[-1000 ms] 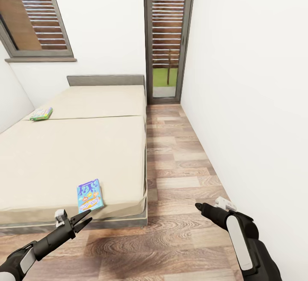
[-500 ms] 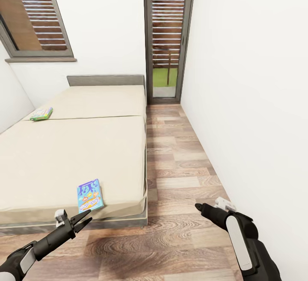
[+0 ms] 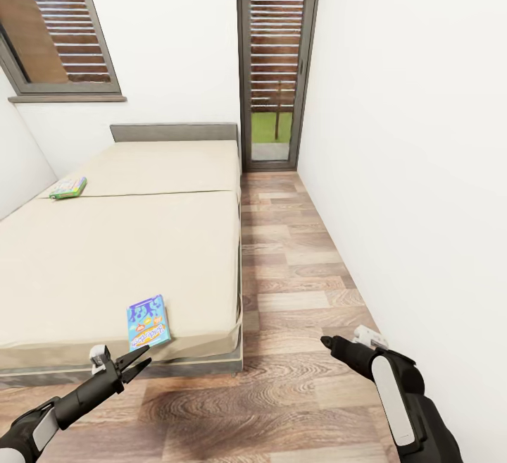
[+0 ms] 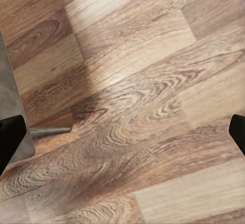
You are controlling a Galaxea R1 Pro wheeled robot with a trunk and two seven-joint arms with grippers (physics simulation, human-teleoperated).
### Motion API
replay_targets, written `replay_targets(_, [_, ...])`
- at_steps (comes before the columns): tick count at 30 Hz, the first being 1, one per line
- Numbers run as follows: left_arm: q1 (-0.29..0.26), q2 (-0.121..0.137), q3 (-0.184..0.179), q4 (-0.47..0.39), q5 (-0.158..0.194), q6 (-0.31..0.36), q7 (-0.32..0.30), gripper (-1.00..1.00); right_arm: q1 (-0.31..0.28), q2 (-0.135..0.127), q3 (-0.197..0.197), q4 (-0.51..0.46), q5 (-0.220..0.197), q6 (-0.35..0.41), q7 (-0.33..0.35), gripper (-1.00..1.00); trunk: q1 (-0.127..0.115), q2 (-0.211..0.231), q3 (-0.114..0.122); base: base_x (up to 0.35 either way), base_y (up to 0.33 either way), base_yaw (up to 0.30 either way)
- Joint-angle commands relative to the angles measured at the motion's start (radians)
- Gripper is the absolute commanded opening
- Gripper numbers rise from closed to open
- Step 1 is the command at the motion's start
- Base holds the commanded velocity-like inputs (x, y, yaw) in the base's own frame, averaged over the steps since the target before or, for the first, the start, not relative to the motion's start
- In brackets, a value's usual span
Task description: Put all the toys in the child's room - the three board games (two on the bed and one on the table), the two jigsaw puzzles on the table, and the tennis ball on the table - inside the toy box on the table in the child's room.
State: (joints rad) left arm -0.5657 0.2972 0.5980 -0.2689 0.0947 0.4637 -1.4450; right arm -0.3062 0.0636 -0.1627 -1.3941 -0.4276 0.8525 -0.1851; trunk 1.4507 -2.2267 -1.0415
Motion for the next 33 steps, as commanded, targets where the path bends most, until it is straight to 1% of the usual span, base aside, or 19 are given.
replay_targets(1, [0.0, 0.0, -0.002, 0.0, 0.003, 0.009, -0.003, 1.0, -0.001, 0.001, -0.001, 0.002, -0.01, 0.003, -0.008, 1.0, 0.0, 0.0, -0.001, 0.0, 0.0, 0.0])
replay_targets(9, [0.0, 0.0, -0.002, 0.0, 0.003, 0.003, -0.003, 1.0, -0.006, 0.001, -0.001, 0.008, -0.01, 0.002, -0.008, 1.0, 0.0, 0.0, -0.001, -0.001, 0.0, 0.0])
replay_targets(19, [0.0, 0.0, -0.002, 0.0, 0.004, 0.003, -0.002, 1.0, -0.008, 0.001, 0.0, 0.009, -0.01, 0.002, -0.008, 1.0, 0.0, 0.0, -0.001, -0.065, 0.0, 0.0])
replay_targets(33, [0.0, 0.0, -0.002, 0.0, 0.005, 0.003, -0.002, 1.0, -0.008, 0.002, 0.001, 0.009, -0.01, 0.002, -0.008, 1.0, 0.0, 0.0, -0.001, -0.004, 0.0, 0.0])
